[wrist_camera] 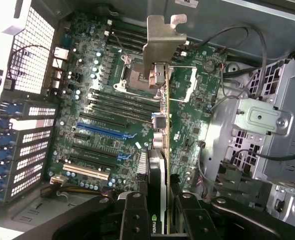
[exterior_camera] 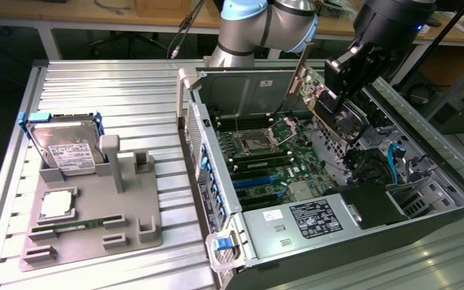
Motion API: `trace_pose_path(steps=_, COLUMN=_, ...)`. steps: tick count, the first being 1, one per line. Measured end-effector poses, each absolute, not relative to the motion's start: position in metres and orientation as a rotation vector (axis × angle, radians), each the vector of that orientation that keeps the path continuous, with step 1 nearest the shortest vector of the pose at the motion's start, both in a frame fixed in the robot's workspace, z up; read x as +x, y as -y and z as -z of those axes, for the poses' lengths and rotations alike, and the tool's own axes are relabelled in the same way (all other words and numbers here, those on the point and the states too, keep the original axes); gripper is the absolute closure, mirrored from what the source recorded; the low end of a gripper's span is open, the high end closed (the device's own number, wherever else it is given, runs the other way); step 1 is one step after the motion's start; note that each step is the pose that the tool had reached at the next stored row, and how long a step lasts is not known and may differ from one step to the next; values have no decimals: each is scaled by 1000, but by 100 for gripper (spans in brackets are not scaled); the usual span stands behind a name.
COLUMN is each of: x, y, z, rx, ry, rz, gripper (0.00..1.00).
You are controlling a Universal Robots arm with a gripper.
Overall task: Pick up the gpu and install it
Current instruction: 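Insert the gpu into the slot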
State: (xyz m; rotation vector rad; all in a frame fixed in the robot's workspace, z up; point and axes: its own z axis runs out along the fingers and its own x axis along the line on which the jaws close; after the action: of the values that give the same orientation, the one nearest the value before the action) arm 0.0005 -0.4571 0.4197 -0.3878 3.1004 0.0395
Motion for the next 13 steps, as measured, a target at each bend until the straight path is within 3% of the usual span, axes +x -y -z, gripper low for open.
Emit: trace_pose_path(steps=13, x=0, y=457, z=-420, rx=-476, ry=-3089, rz=-40, gripper=73)
